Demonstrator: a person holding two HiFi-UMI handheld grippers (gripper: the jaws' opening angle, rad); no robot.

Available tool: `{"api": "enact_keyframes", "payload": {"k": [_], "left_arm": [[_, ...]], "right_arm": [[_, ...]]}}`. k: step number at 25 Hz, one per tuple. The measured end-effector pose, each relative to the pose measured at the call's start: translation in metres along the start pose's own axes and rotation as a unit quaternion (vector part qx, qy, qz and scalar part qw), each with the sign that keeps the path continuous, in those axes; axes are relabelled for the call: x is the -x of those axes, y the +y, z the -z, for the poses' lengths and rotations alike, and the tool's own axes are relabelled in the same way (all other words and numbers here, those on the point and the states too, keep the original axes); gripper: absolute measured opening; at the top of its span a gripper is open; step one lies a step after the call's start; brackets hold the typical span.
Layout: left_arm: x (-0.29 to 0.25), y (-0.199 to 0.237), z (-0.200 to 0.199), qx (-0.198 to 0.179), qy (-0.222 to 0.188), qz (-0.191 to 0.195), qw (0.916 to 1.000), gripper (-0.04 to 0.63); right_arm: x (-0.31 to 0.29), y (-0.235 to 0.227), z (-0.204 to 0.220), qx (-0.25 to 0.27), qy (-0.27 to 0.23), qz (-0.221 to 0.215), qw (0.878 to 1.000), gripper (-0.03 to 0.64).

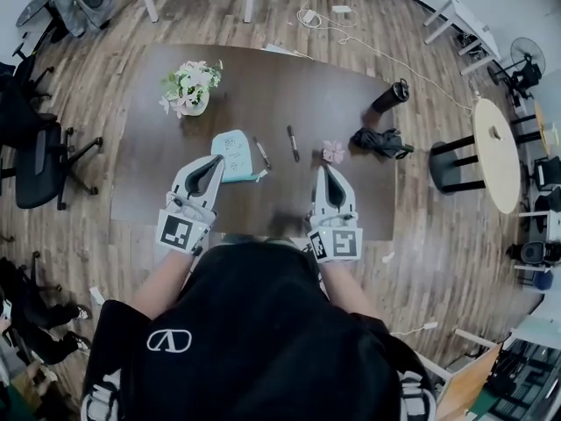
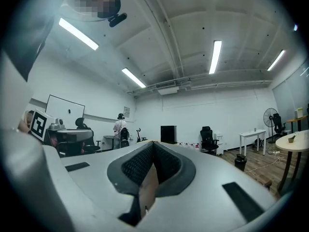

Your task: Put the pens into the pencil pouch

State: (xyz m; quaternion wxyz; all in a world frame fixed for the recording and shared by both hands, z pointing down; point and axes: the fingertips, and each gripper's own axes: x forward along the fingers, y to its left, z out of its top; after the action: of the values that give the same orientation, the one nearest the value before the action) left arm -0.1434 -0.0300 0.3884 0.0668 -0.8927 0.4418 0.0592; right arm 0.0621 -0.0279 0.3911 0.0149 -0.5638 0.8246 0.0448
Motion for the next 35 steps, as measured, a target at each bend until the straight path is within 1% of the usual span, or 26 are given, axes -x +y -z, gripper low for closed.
{"api": "enact_keyframes", "payload": {"k": [2, 6, 10, 13, 14, 15, 16, 17, 18, 19, 20, 21, 23, 26, 29, 32, 33, 35], "left_arm": [[-0.007, 0.003, 0.003, 0.001, 0.003, -0.003, 1.0000, 0.003], [-0.018, 0.005, 0.005, 0.005, 0.008, -0.022, 0.9997, 0.003], [-0.025, 0.005, 0.013, 0.004, 0.016, -0.031, 0.9994, 0.003], [-0.031, 0.006, 0.017, 0.004, 0.015, -0.036, 0.9992, 0.003], [-0.034, 0.003, 0.022, -0.008, 0.025, -0.029, 0.9992, 0.003], [-0.037, 0.000, 0.032, -0.030, 0.050, -0.016, 0.9981, 0.003], [-0.041, -0.003, 0.047, -0.060, 0.091, 0.001, 0.9940, 0.017], [-0.045, -0.006, 0.066, -0.095, 0.138, 0.020, 0.9857, 0.119], [-0.048, -0.007, 0.086, -0.133, 0.181, 0.039, 0.9736, 0.275], [-0.051, -0.007, 0.107, -0.173, 0.217, 0.060, 0.9588, 0.346], [-0.051, -0.007, 0.127, -0.206, 0.248, 0.081, 0.9432, 0.347], [-0.050, -0.007, 0.146, -0.228, 0.275, 0.102, 0.9284, 0.348], [-0.048, -0.007, 0.181, -0.255, 0.319, 0.142, 0.9016, 0.348], [-0.044, -0.009, 0.230, -0.282, 0.368, 0.195, 0.8642, 0.349], [-0.034, -0.015, 0.282, -0.292, 0.410, 0.248, 0.8274, 0.348], [-0.021, -0.022, 0.331, -0.287, 0.453, 0.294, 0.7913, 0.348], [-0.017, -0.024, 0.346, -0.285, 0.465, 0.306, 0.7807, 0.348], [-0.010, -0.025, 0.371, -0.281, 0.485, 0.324, 0.7624, 0.348]], "right_arm": [[-0.007, -0.003, 0.001, -0.002, 0.003, -0.006, 1.000, -0.001], [-0.020, -0.013, 0.004, -0.006, 0.008, -0.022, 1.000, -0.001], [-0.028, -0.022, 0.008, -0.006, 0.012, -0.033, 0.999, -0.001], [-0.034, -0.027, 0.012, -0.007, 0.016, -0.038, 0.999, 0.000], [-0.034, -0.029, 0.013, -0.008, 0.017, -0.040, 0.999, -0.001], [-0.034, -0.031, 0.014, -0.009, 0.019, -0.041, 0.999, -0.001], [-0.035, -0.034, 0.014, -0.009, 0.022, -0.041, 0.999, 0.000], [-0.035, -0.037, 0.014, -0.010, 0.023, -0.041, 0.999, 0.000], [-0.035, -0.040, 0.015, -0.011, 0.024, -0.040, 0.999, -0.001], [-0.035, -0.043, 0.015, -0.010, 0.025, -0.040, 0.999, -0.002], [-0.035, -0.046, 0.017, -0.010, 0.027, -0.039, 0.999, 0.000], [-0.035, -0.048, 0.019, -0.010, 0.030, -0.039, 0.999, 0.000], [-0.033, -0.053, 0.024, -0.009, 0.037, -0.038, 0.999, -0.002], [-0.031, -0.059, 0.032, -0.008, 0.048, -0.034, 0.998, 0.000], [-0.027, -0.063, 0.040, -0.010, 0.062, -0.029, 0.998, -0.001], [-0.025, -0.069, 0.047, -0.007, 0.073, -0.024, 0.997, 0.000], [-0.025, -0.071, 0.050, -0.007, 0.077, -0.021, 0.997, -0.002], [-0.025, -0.074, 0.055, -0.006, 0.085, -0.016, 0.996, 0.000]]}}
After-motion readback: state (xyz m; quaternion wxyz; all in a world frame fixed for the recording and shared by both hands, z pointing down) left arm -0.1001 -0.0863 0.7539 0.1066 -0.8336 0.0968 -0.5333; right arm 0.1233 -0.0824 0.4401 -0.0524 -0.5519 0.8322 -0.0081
